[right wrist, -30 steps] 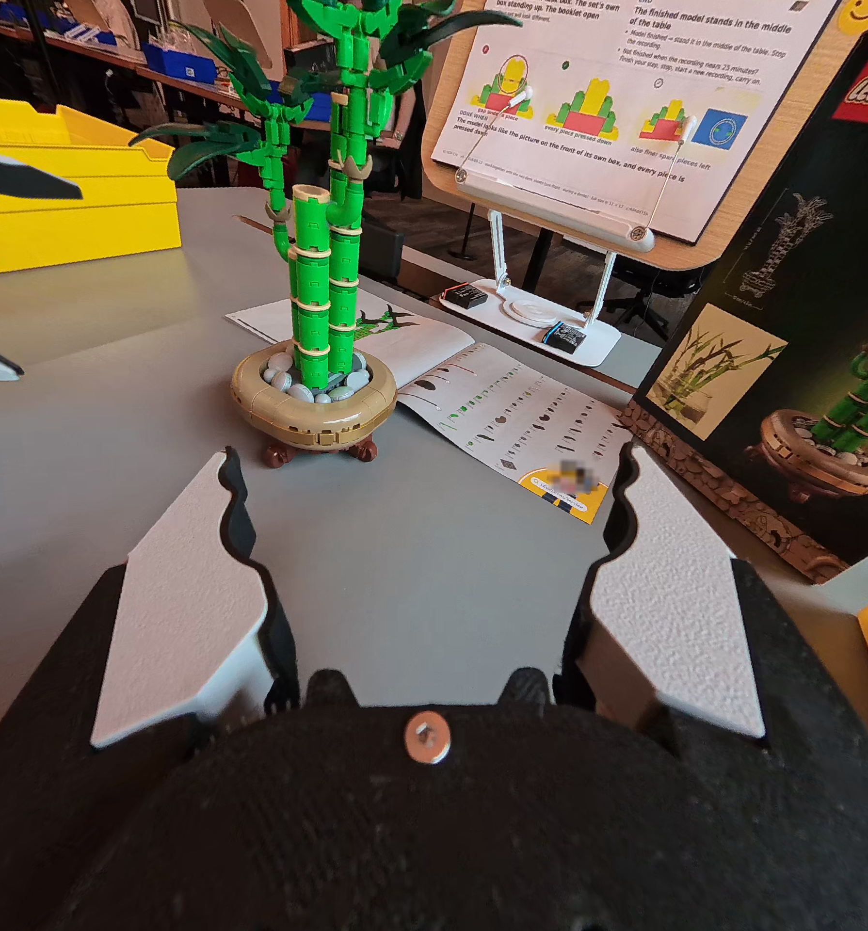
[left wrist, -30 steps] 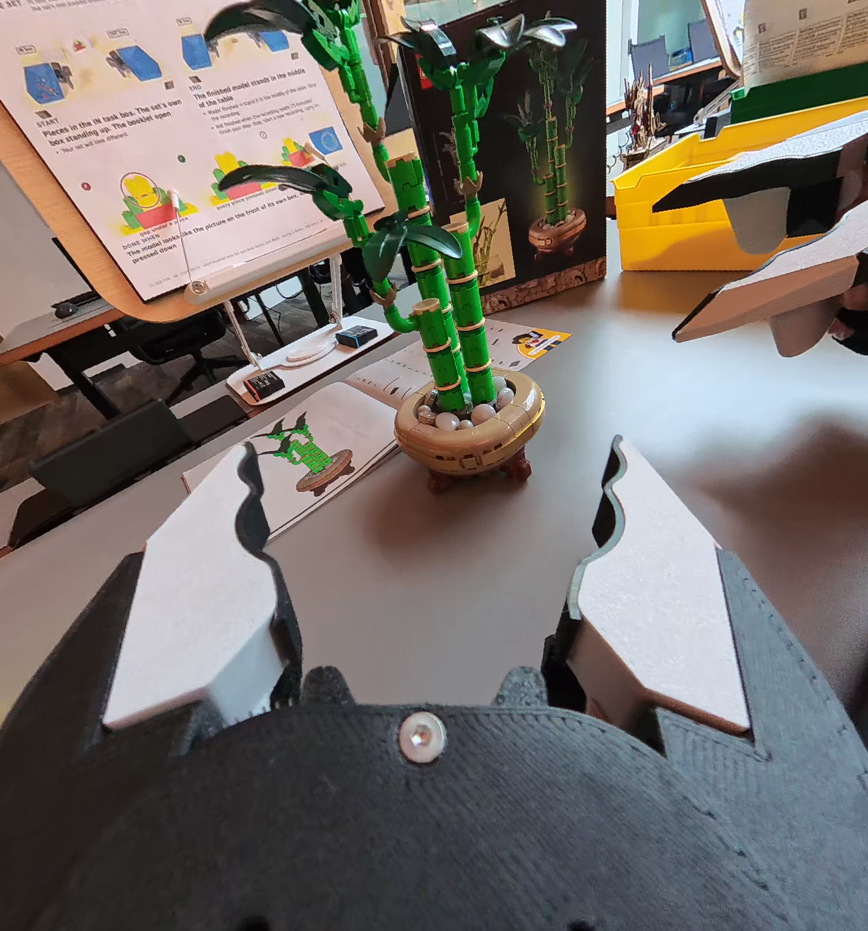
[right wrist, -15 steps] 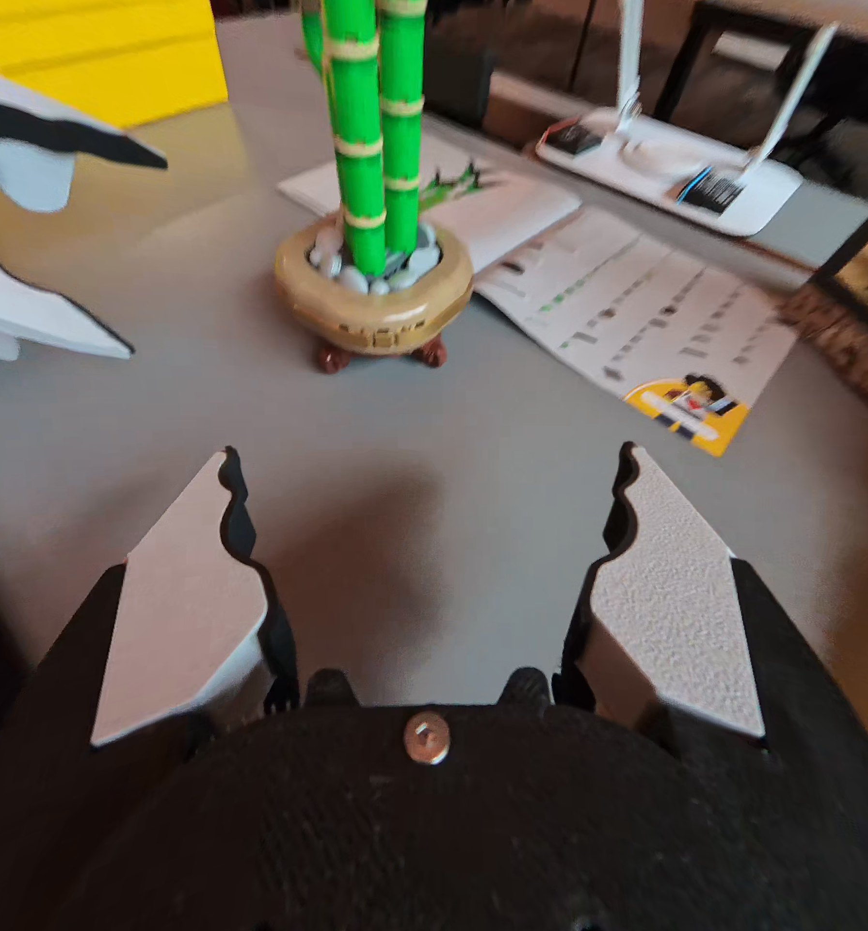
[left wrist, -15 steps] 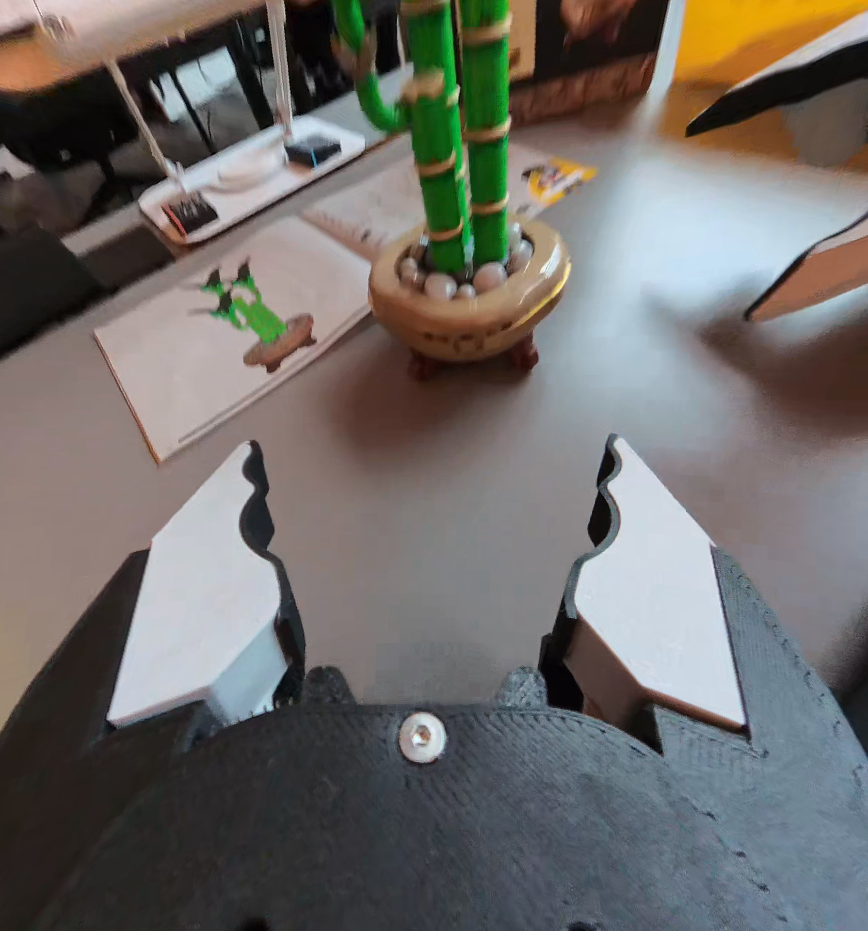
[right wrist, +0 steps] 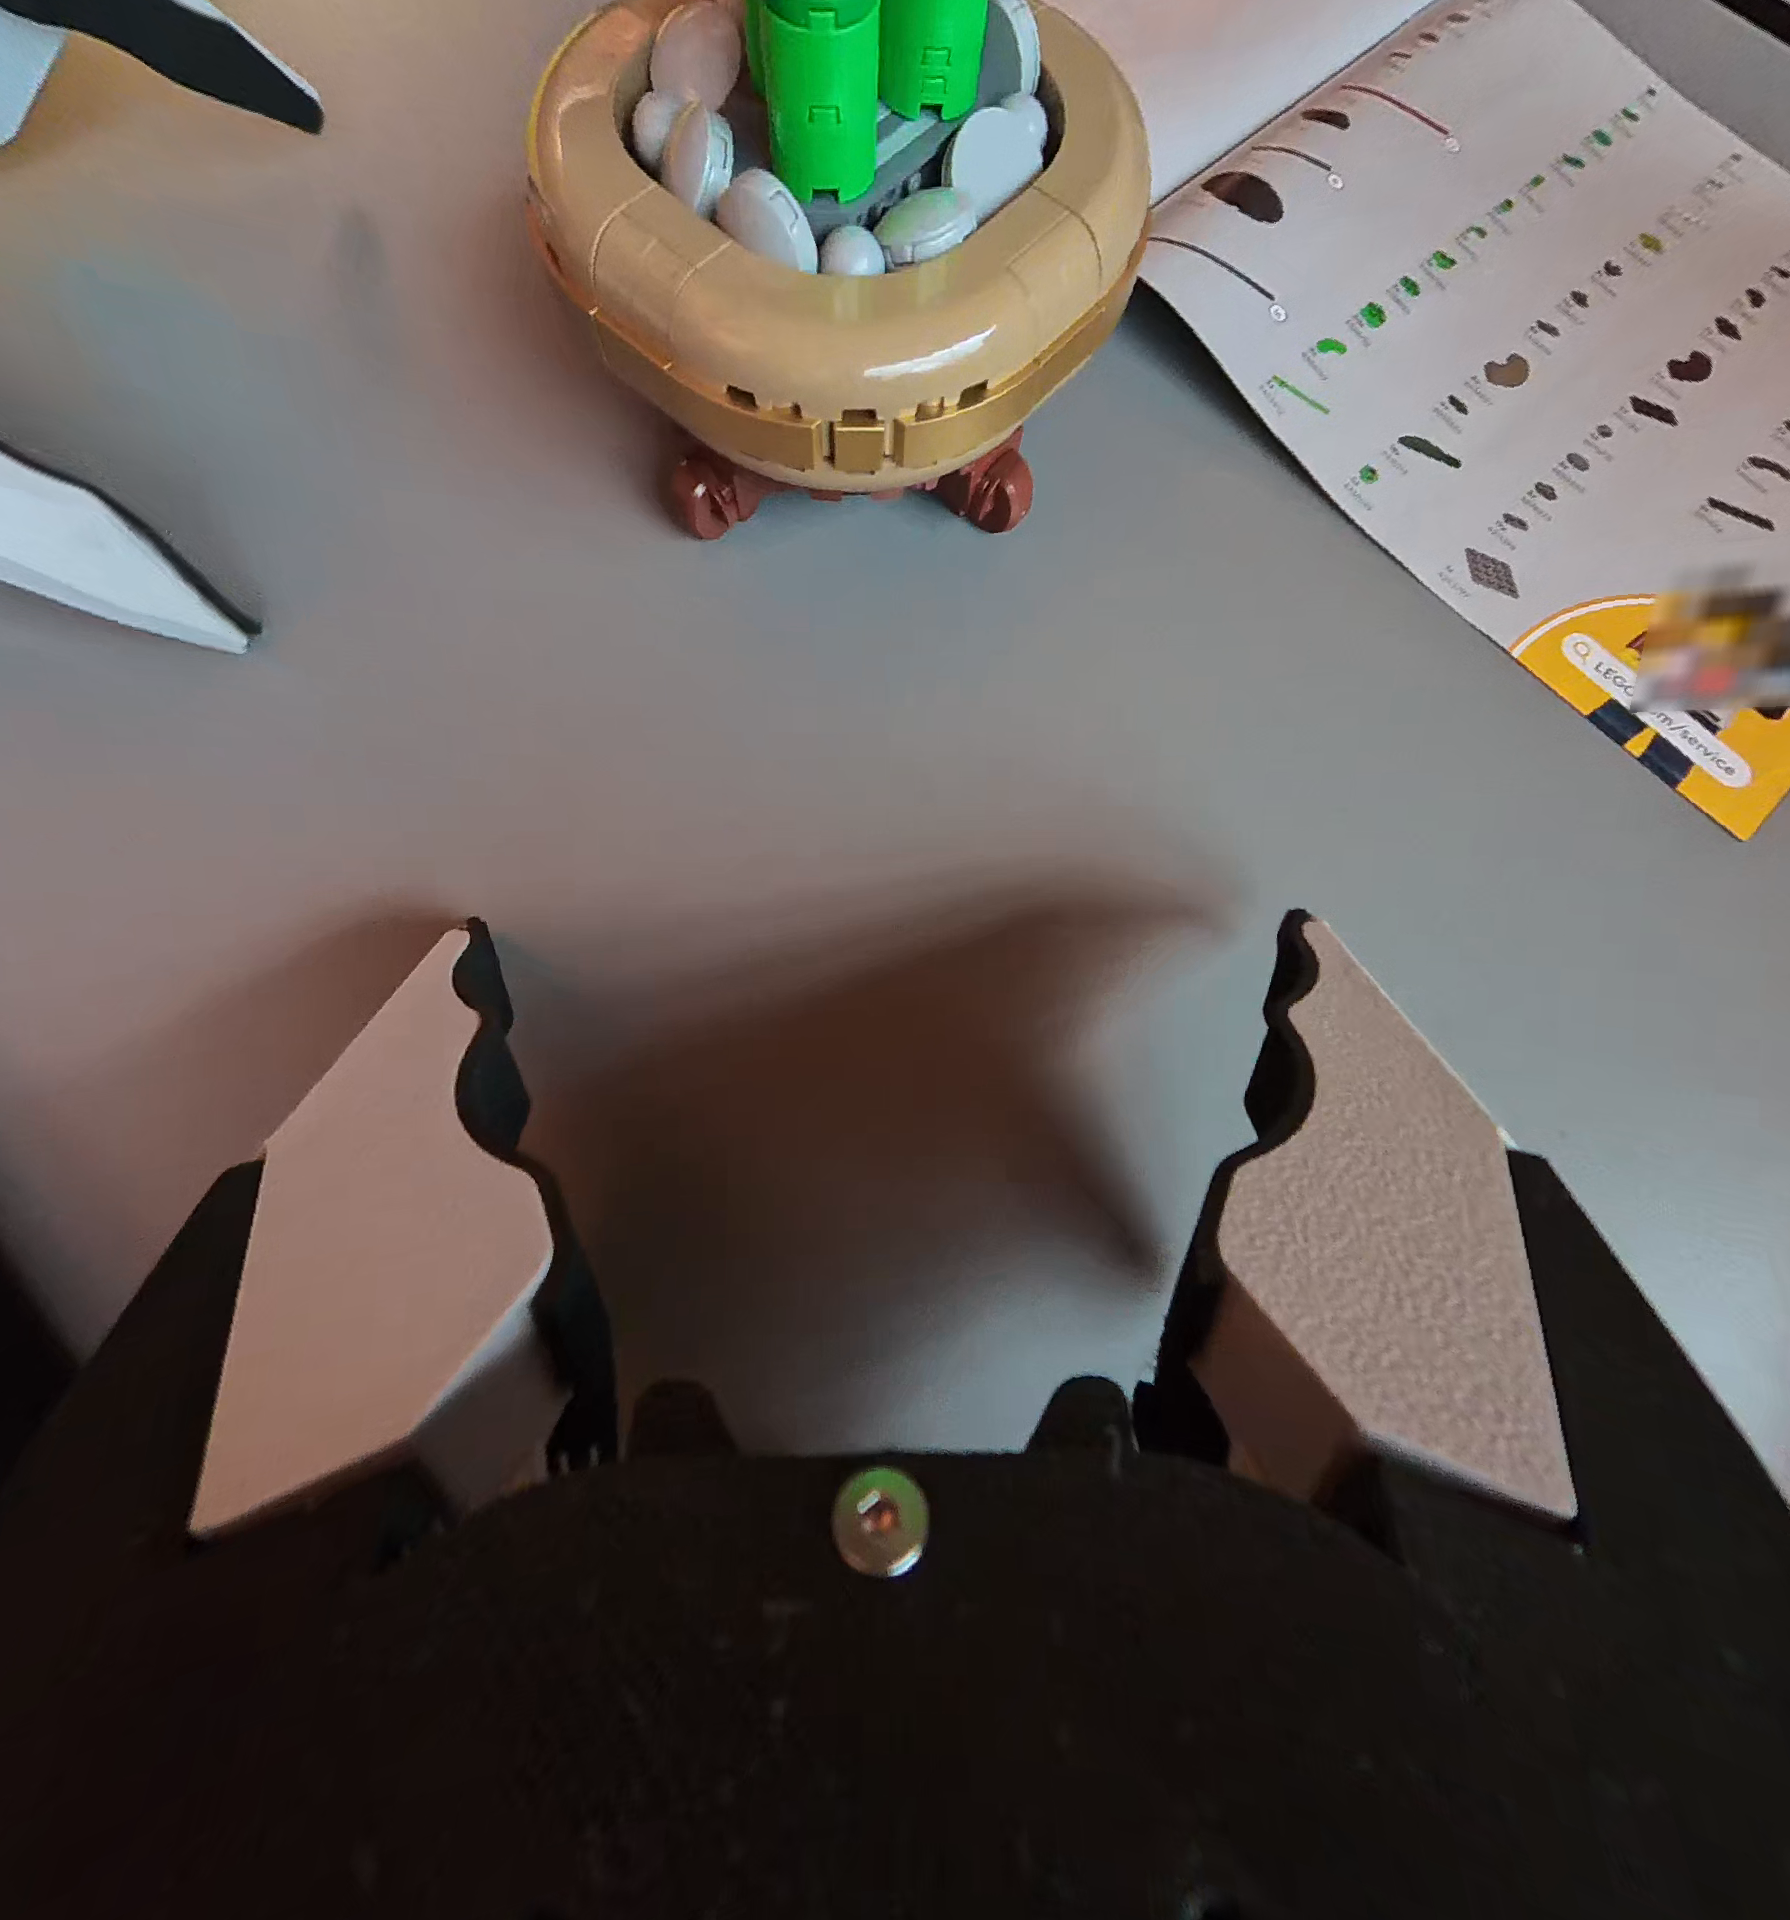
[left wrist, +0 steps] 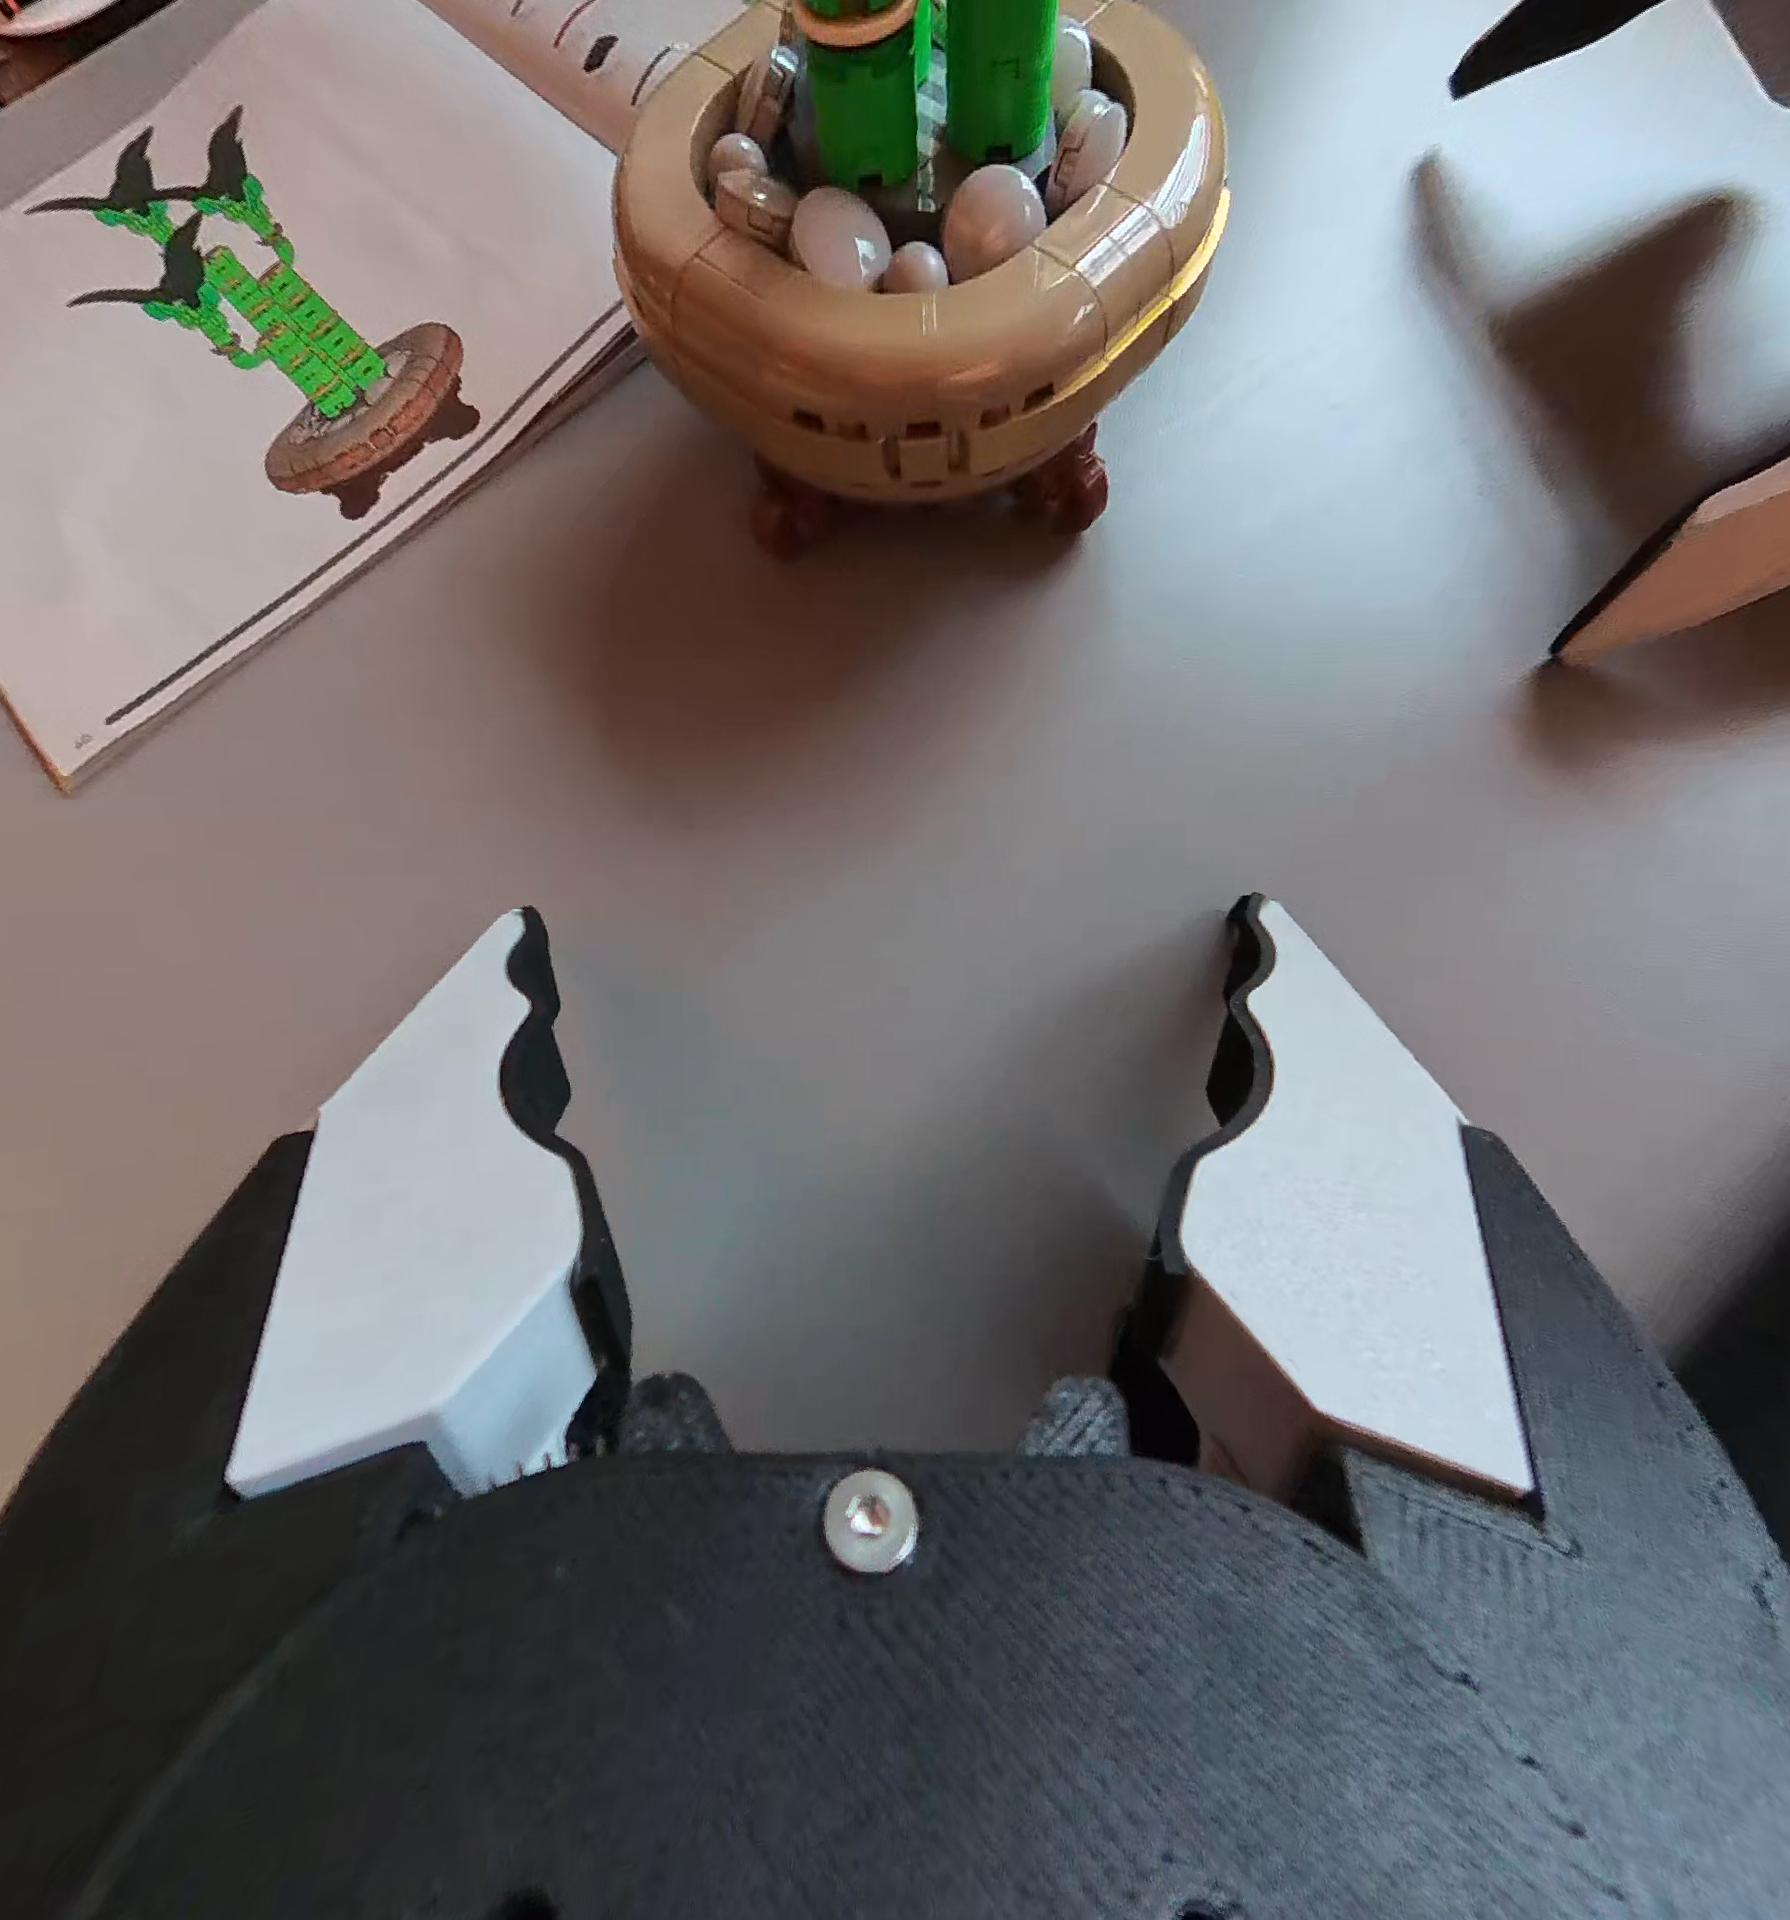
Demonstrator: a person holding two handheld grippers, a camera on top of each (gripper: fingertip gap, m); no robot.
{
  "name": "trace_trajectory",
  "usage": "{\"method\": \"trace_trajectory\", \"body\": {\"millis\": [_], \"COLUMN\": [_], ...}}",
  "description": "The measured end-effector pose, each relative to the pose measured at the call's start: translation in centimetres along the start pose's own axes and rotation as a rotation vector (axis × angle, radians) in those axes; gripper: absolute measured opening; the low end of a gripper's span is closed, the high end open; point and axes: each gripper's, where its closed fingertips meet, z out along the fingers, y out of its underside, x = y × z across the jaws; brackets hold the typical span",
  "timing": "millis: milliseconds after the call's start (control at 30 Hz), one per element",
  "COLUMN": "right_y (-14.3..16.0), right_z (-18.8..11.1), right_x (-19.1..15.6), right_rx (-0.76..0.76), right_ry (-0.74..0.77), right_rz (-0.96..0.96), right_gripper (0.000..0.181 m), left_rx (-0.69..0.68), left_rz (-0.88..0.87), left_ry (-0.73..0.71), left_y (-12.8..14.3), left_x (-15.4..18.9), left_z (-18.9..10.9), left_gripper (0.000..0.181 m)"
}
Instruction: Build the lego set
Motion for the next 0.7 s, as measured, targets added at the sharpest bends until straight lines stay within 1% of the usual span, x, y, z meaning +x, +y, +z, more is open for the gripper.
{"method": "trace_trajectory", "body": {"millis": [200,700], "right_y": [0.34,0.37], "right_z": [0.29,0.32], "right_x": [0.13,0.22], "right_rx": [-0.027,-0.027], "right_ry": [-0.021,-0.019], "right_rz": [0.04,0.045], "right_gripper": [0.145,0.146], "left_rx": [-0.03,-0.031], "left_rz": [-0.033,-0.024], "left_ry": [0.052,0.06], "left_y": [0.16,0.13], "left_x": [0.58,0.67], "left_z": [0.49,0.52], "left_gripper": [0.132,0.133]}}
